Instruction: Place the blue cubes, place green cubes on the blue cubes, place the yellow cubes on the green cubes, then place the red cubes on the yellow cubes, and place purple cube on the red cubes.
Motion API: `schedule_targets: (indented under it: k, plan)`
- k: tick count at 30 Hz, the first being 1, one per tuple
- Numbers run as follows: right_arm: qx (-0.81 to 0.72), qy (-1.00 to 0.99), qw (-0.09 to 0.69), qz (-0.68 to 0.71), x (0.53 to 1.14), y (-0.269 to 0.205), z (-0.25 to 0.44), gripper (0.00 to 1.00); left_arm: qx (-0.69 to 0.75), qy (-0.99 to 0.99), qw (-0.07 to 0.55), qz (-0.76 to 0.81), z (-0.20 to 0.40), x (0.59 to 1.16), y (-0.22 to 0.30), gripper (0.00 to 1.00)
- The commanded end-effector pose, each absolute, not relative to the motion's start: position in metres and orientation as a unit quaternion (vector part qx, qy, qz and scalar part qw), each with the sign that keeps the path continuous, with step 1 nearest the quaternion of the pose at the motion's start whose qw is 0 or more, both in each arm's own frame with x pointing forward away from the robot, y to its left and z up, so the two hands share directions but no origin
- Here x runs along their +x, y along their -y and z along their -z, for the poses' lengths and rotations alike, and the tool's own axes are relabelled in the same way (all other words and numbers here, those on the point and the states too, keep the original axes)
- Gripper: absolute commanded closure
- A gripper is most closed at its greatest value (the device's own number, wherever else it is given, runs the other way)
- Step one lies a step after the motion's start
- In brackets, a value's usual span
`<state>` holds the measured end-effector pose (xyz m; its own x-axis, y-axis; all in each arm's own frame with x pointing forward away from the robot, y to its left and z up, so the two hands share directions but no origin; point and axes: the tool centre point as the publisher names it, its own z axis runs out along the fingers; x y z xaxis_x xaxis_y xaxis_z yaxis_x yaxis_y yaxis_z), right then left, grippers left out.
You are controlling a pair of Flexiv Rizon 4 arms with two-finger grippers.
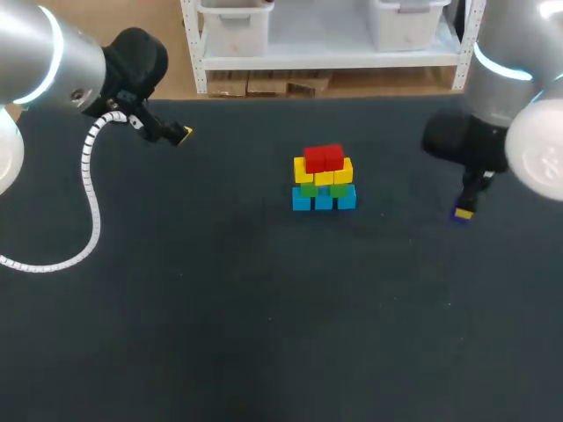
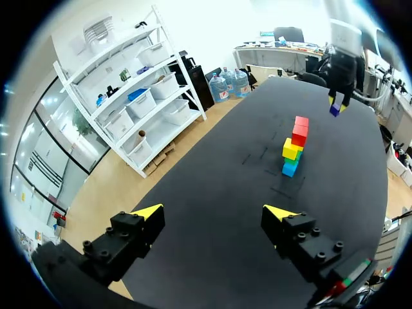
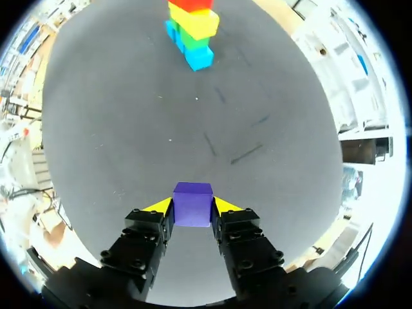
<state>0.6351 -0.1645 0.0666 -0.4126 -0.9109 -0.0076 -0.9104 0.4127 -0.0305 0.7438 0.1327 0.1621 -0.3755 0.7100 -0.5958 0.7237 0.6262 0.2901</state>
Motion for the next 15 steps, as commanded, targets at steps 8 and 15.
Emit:
schedule_targets:
  k: [8, 15]
  plan:
    - [-0.597, -0.801, 0.045, -0.001, 0.630, 0.151, -0.128, 0.90, 0.435, -0.828, 0.354, 0.013, -0.162, 0.745, -0.135, 0.00]
    - [-0.651, -0.757, 0.041, 0.026, 0.640, 0.117, -0.159, 0.90, 0.435, -0.828, 0.354, 0.013, -0.162, 0.745, -0.135, 0.00]
